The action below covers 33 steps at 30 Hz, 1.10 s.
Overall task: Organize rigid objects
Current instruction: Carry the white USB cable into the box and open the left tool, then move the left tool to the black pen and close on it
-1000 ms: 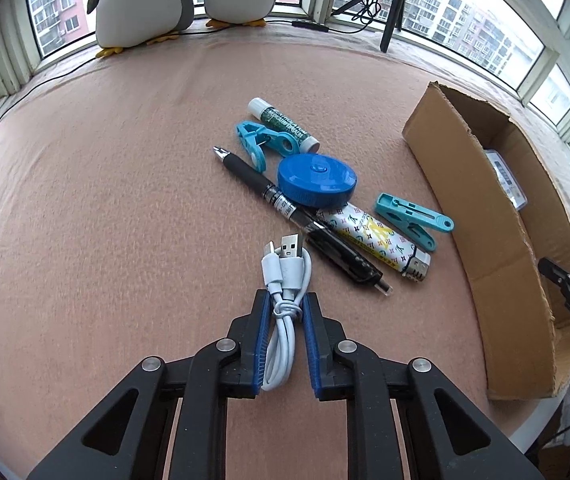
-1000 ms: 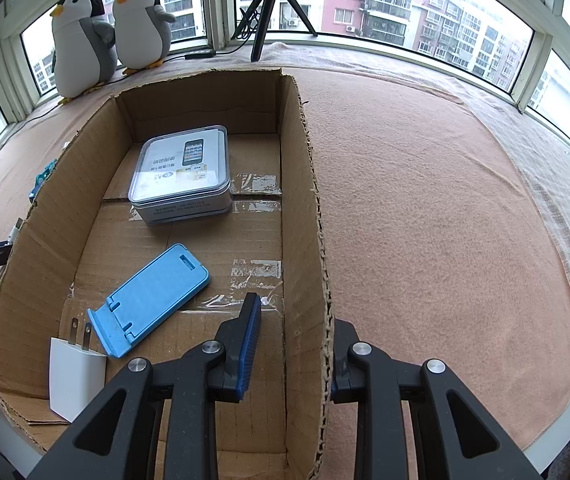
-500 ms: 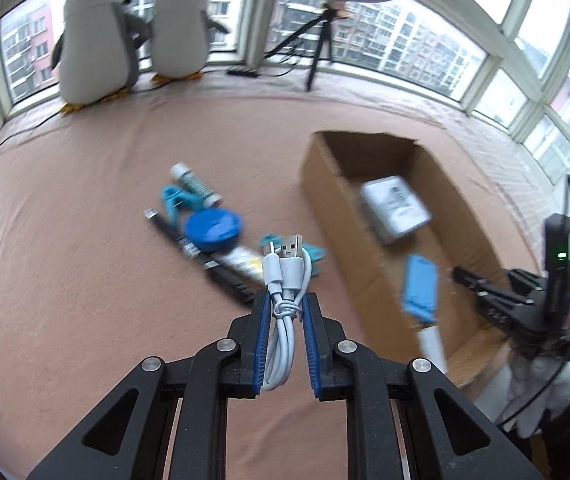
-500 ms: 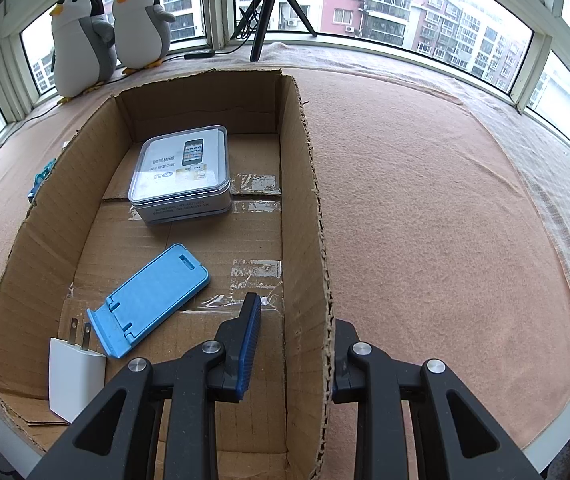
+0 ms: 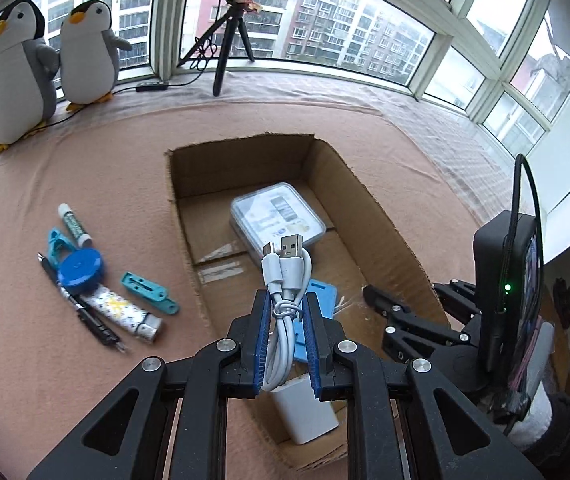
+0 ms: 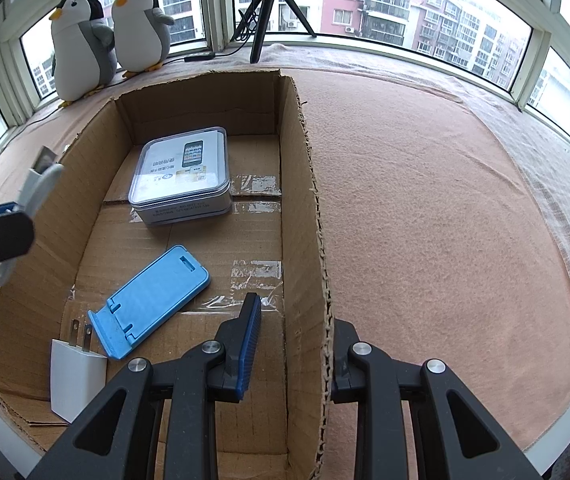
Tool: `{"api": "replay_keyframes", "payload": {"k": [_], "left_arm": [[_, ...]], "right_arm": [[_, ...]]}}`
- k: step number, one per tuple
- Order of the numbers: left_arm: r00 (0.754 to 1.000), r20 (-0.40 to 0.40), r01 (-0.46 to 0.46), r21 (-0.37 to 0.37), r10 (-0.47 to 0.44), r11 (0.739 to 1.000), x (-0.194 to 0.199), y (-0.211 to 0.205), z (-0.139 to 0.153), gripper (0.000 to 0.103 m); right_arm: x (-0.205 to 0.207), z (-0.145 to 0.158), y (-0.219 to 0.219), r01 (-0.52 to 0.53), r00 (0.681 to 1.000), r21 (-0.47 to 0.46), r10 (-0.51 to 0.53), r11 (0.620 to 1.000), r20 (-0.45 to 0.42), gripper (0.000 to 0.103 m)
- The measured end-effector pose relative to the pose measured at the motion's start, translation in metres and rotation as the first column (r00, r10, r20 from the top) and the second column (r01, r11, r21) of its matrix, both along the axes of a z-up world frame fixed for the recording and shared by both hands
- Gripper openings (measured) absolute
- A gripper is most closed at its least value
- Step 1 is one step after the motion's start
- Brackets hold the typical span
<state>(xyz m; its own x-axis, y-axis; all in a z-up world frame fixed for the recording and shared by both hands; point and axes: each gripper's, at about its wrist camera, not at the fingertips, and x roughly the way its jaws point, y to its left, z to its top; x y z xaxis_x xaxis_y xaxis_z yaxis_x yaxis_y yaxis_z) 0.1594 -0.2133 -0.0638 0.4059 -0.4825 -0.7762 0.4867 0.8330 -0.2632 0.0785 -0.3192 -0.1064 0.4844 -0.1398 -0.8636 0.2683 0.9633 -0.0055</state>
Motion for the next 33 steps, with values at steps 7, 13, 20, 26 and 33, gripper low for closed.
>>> {"api": "replay_keyframes", "payload": {"k": [7, 13, 20, 26, 33], "left_arm": [[1.0, -0.021, 0.015, 0.036, -0.015, 0.999, 0.006, -0.018, -0.015, 0.017], [0.999, -0.023, 0.024, 0.051, -0.023, 0.998, 0.007, -0.023, -0.019, 0.018], [1.0, -0.021, 0.008, 0.039, -0.007, 0.999, 0.008, -0.016, -0.015, 0.047], [1.0, -0.016, 0.006, 0.032, -0.006, 0.999, 0.007, -0.011, -0.011, 0.047], [1.0, -0.012, -0.023, 0.012, 0.023, 1.0, 0.007, 0.003, -0.005, 0.047]], "right_arm": [[0.0, 0.0, -0.001, 0.0, 1.0, 0.003, 0.0, 1.0, 0.001, 0.024], [0.0, 0.001, 0.002, -0.011, 1.0, 0.008, 0.011, 1.0, 0.001, 0.028], [0.0, 0.002, 0.003, -0.012, 1.0, 0.007, 0.012, 1.0, 0.0, 0.029], [0.0, 0.002, 0.003, -0.012, 1.0, 0.005, 0.012, 1.0, -0.001, 0.029], [0.0, 0.001, 0.003, -0.012, 1.0, 0.005, 0.012, 1.0, -0.001, 0.029]]}}
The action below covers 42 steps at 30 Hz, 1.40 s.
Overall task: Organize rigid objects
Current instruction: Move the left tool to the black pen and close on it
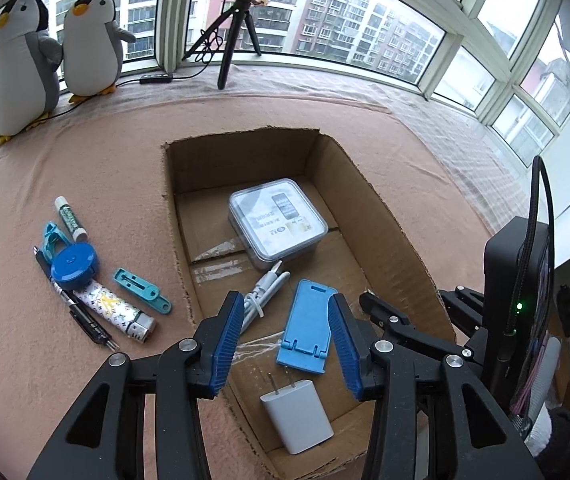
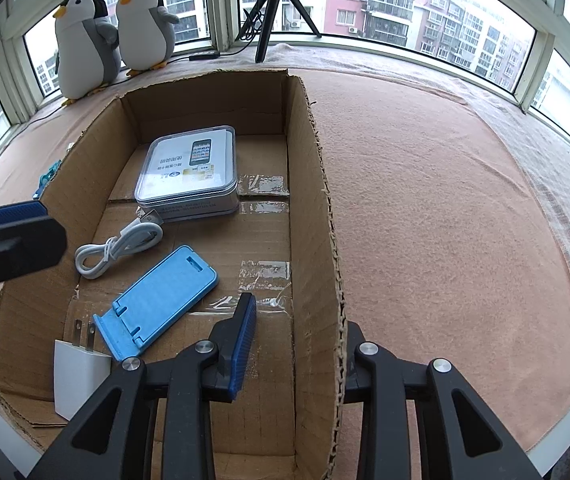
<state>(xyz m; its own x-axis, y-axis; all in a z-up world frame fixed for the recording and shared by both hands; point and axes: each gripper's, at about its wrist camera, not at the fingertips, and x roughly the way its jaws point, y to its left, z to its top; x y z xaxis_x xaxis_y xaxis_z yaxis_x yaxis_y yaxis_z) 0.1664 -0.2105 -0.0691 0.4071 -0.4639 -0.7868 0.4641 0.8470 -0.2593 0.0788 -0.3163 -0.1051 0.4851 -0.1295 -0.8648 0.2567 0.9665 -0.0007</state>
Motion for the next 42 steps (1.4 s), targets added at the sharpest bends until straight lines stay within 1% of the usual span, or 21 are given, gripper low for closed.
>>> {"api": "replay_keyframes", "payload": {"k": [4, 8, 9, 10, 12, 16, 19, 22, 27, 35, 42], "left_arm": [[0.999, 0.023, -0.03, 0.005, 0.03, 1.0, -0.002, 0.022, 0.006, 0.047], [0.995, 0.027, -0.099, 0.019, 0.099, 0.995, 0.0, 0.061, 0.004, 0.047], [0.993, 0.026, -0.118, 0.026, 0.118, 0.993, 0.001, 0.07, 0.003, 0.049], [0.99, 0.024, -0.141, 0.034, 0.141, 0.989, 0.003, 0.081, -0.001, 0.056], [0.983, 0.012, -0.182, 0.05, 0.182, 0.982, 0.008, 0.1, -0.009, 0.063], [0.971, -0.003, -0.238, 0.099, 0.239, 0.966, 0.016, 0.123, -0.027, 0.063], [0.968, -0.017, -0.245, 0.122, 0.248, 0.962, 0.019, 0.126, -0.039, 0.064], [0.971, -0.02, -0.233, 0.15, 0.239, 0.961, 0.02, 0.118, -0.05, 0.066], [0.971, -0.024, -0.228, 0.183, 0.237, 0.956, 0.025, 0.11, -0.063, 0.066], [0.97, 0.012, -0.24, 0.23, 0.244, 0.943, 0.033, 0.102, -0.067, 0.066], [0.963, 0.01, -0.264, 0.242, 0.27, 0.934, 0.045, 0.103, -0.072, 0.066]], "right_arm": [[0.0, 0.0, 0.0, -0.004, 1.0, 0.003, 0.004, 1.0, -0.001, 0.029], [0.0, 0.0, 0.0, -0.003, 1.0, 0.004, 0.003, 1.0, -0.001, 0.03], [0.0, 0.0, 0.0, -0.004, 1.0, 0.004, 0.004, 1.0, -0.001, 0.03], [0.001, 0.0, 0.001, -0.005, 1.0, 0.003, 0.005, 1.0, -0.001, 0.03], [0.001, 0.0, 0.001, -0.005, 1.0, 0.003, 0.005, 1.0, -0.001, 0.03], [0.001, 0.0, 0.001, -0.005, 1.0, 0.005, 0.005, 1.0, 0.001, 0.03], [0.001, 0.0, 0.001, -0.006, 1.0, 0.005, 0.006, 1.0, 0.0, 0.03], [0.001, 0.0, 0.001, -0.004, 1.0, 0.008, 0.004, 1.0, 0.001, 0.032], [0.001, 0.0, 0.0, -0.004, 1.0, 0.018, 0.004, 1.0, 0.003, 0.034], [0.001, 0.0, -0.001, -0.004, 1.0, 0.019, 0.004, 1.0, 0.003, 0.034], [0.001, 0.0, -0.001, -0.005, 1.0, 0.018, 0.005, 1.0, 0.002, 0.034]]}}
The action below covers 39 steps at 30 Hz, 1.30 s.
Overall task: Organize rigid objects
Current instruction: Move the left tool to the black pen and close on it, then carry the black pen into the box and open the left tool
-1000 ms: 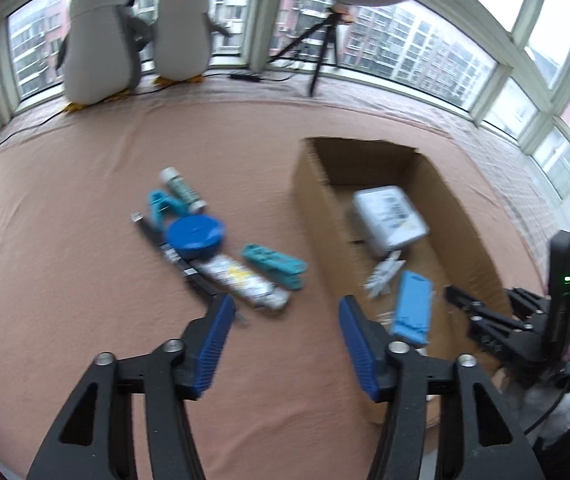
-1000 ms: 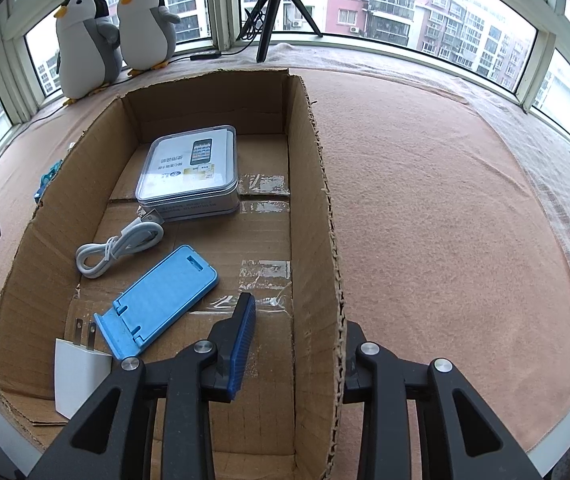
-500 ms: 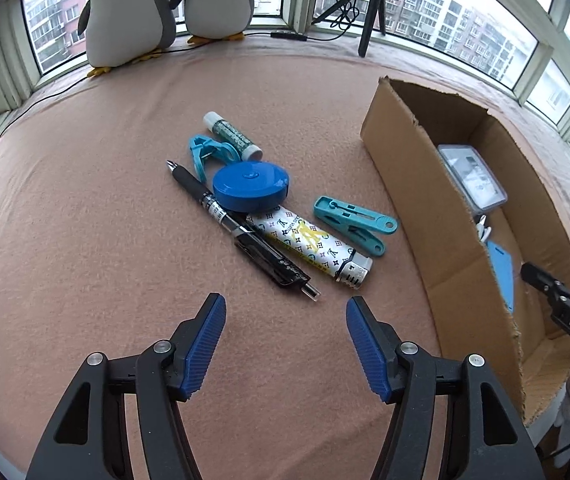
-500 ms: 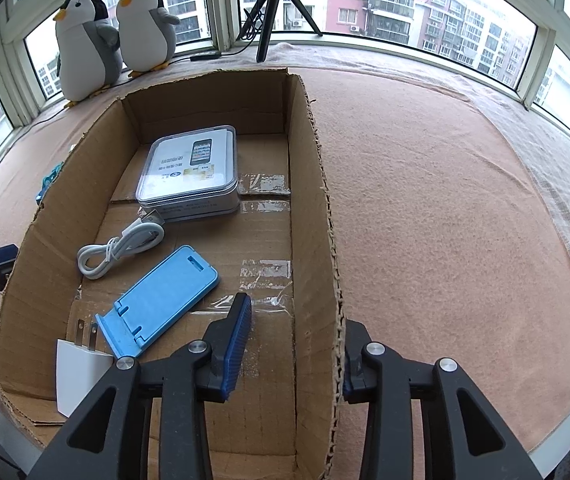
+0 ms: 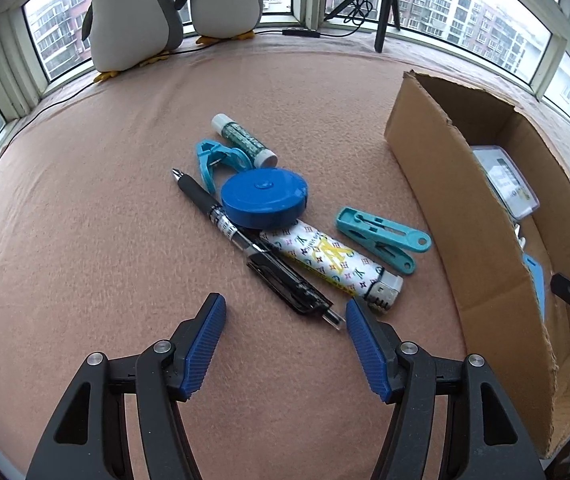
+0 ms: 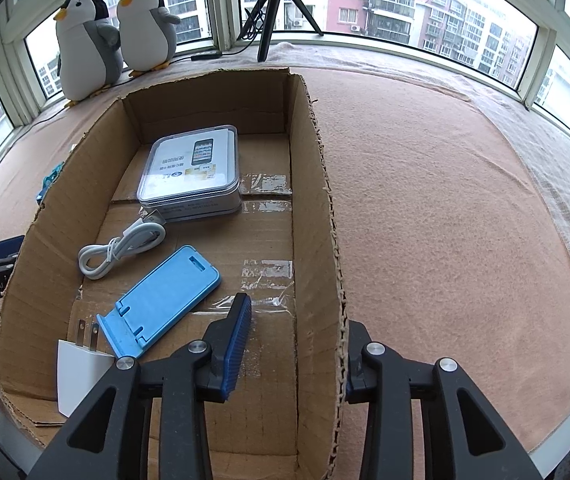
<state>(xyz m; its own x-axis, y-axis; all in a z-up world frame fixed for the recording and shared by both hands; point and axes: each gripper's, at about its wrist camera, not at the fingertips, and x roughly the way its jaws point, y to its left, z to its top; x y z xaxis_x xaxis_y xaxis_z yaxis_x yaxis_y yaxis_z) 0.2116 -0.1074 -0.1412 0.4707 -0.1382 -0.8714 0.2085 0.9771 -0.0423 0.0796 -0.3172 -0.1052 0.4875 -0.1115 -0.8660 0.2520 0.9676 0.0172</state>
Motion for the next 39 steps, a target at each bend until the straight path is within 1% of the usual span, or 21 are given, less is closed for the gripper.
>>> {"api": "replay_keyframes", "payload": {"k": [6, 12, 17, 21, 23, 30, 32, 35, 36, 37, 39], "left_arm": [[1.0, -0.006, -0.018, -0.018, 0.018, 1.0, 0.005, 0.013, 0.0, 0.065], [0.998, -0.007, -0.055, -0.016, 0.054, 0.998, 0.011, 0.037, 0.0, 0.062], [0.998, -0.027, -0.065, -0.041, 0.064, 0.997, 0.022, 0.05, 0.001, 0.062], [0.997, -0.028, -0.07, -0.027, 0.069, 0.997, 0.032, 0.053, 0.0, 0.062], [0.997, -0.03, -0.077, -0.025, 0.076, 0.997, 0.041, 0.055, 0.0, 0.058], [0.995, -0.035, -0.092, -0.018, 0.091, 0.996, 0.06, 0.058, 0.001, 0.041], [0.996, -0.036, -0.087, -0.014, 0.087, 0.996, 0.064, 0.057, 0.001, 0.037], [0.996, -0.036, -0.08, -0.009, 0.079, 0.997, 0.07, 0.055, 0.001, 0.027], [0.996, -0.036, -0.077, -0.011, 0.077, 0.997, 0.071, 0.055, 0.001, 0.018], [0.996, -0.038, -0.076, -0.016, 0.076, 0.997, 0.073, 0.055, 0.001, 0.015], [0.996, -0.041, -0.078, -0.029, 0.077, 0.997, 0.073, 0.056, 0.0, 0.014]], "right_arm": [[0.0, 0.0, 0.0, -0.001, 1.0, -0.001, 0.001, 1.0, 0.0, 0.034], [0.0, 0.0, 0.0, 0.0, 1.0, -0.001, 0.0, 1.0, 0.0, 0.034], [0.0, 0.0, 0.0, -0.001, 1.0, -0.002, 0.001, 1.0, 0.0, 0.034], [0.0, 0.0, 0.0, 0.0, 1.0, -0.001, 0.0, 1.0, 0.0, 0.034], [0.0, 0.0, 0.0, 0.0, 1.0, -0.002, 0.0, 1.0, 0.0, 0.034], [0.0, 0.0, 0.0, -0.001, 1.0, -0.002, 0.001, 1.0, -0.001, 0.034], [0.0, 0.0, 0.0, -0.001, 1.0, -0.002, 0.001, 1.0, -0.001, 0.034], [0.0, 0.0, 0.0, 0.0, 1.0, -0.002, 0.0, 1.0, 0.0, 0.034], [0.0, 0.0, 0.0, -0.001, 1.0, -0.002, 0.001, 1.0, 0.0, 0.034], [0.0, 0.0, 0.0, 0.0, 1.0, -0.002, 0.0, 1.0, 0.0, 0.034], [0.0, 0.0, 0.0, -0.001, 1.0, -0.002, 0.001, 1.0, -0.001, 0.034]]}}
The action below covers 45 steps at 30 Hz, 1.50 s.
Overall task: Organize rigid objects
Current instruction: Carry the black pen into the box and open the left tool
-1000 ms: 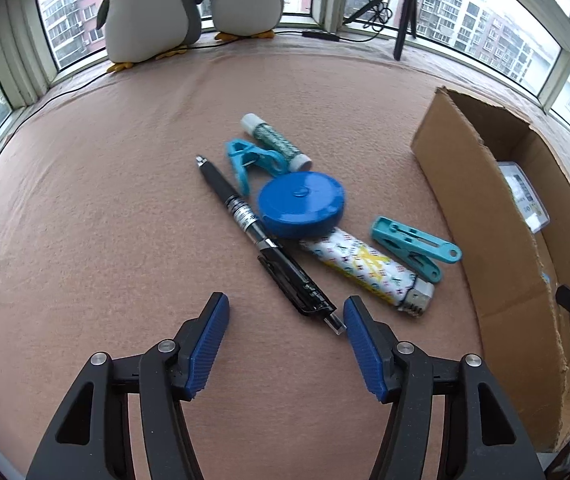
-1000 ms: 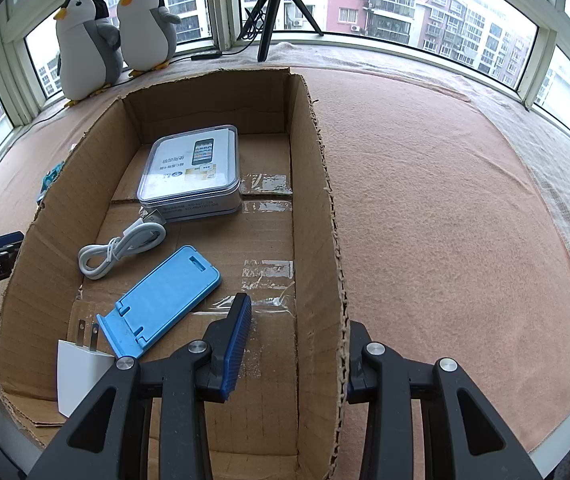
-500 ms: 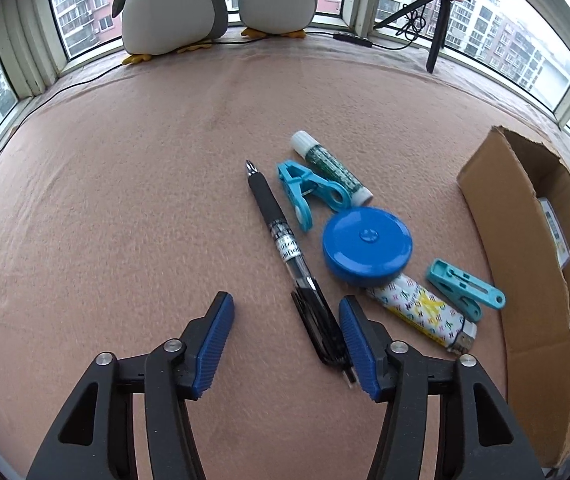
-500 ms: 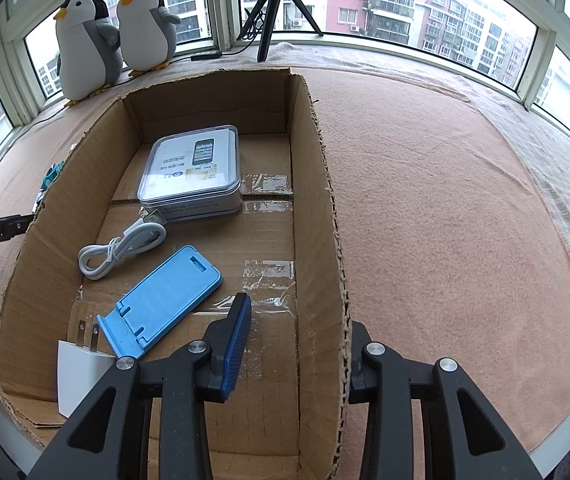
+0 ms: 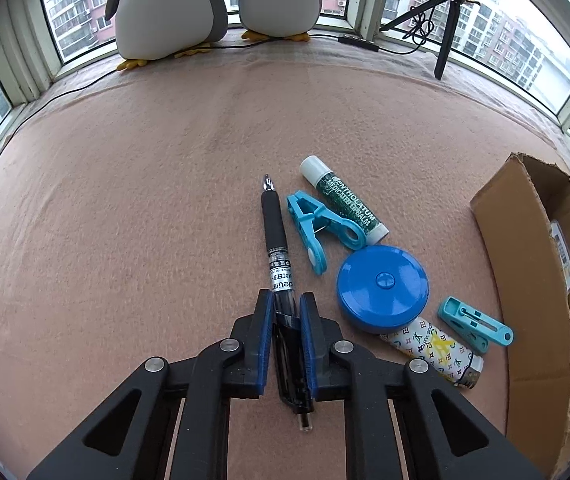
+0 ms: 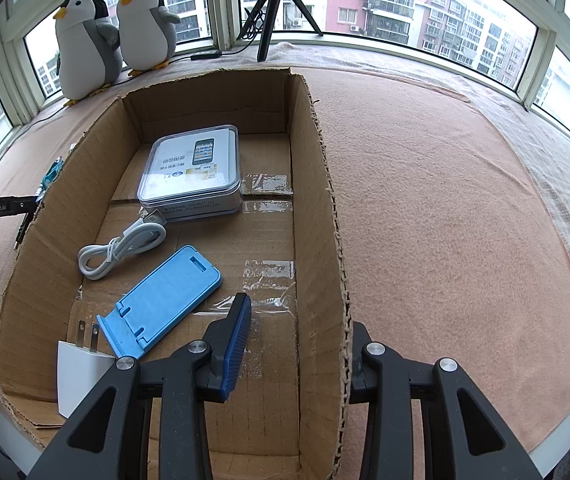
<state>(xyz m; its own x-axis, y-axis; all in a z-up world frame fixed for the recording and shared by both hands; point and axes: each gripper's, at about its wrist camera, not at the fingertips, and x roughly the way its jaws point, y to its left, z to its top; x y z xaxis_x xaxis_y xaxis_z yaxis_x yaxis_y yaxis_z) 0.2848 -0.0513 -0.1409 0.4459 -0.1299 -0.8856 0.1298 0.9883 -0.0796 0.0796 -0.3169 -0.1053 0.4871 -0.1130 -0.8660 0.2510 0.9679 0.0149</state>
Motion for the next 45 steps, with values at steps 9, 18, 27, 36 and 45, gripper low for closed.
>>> {"api": "replay_keyframes", "payload": {"k": [9, 18, 27, 36, 45], "left_arm": [[1.0, -0.004, -0.01, -0.073, 0.009, 0.997, -0.017, 0.013, 0.001, 0.013], [0.998, 0.052, 0.026, -0.131, -0.019, 0.991, -0.062, 0.013, 0.023, 0.014], [0.983, 0.121, 0.154, -0.164, -0.135, 0.974, -0.093, -0.032, 0.059, 0.014], [0.953, 0.157, 0.282, -0.149, -0.259, 0.948, -0.112, -0.102, 0.081, 0.014], [0.925, 0.149, 0.365, -0.088, -0.35, 0.927, -0.117, -0.165, 0.076, 0.014]], "right_arm": [[0.0, 0.0, 0.001, 0.001, 1.0, 0.0, -0.001, 1.0, 0.0, 0.034], [0.0, -0.001, 0.0, 0.001, 1.0, -0.006, -0.001, 1.0, -0.001, 0.034], [0.001, -0.001, 0.001, 0.003, 1.0, -0.004, -0.003, 1.0, -0.001, 0.034], [0.001, -0.001, 0.001, 0.003, 1.0, -0.004, -0.003, 1.0, 0.001, 0.034], [0.001, -0.001, 0.0, 0.001, 1.0, -0.003, -0.001, 1.0, 0.002, 0.034]]}}
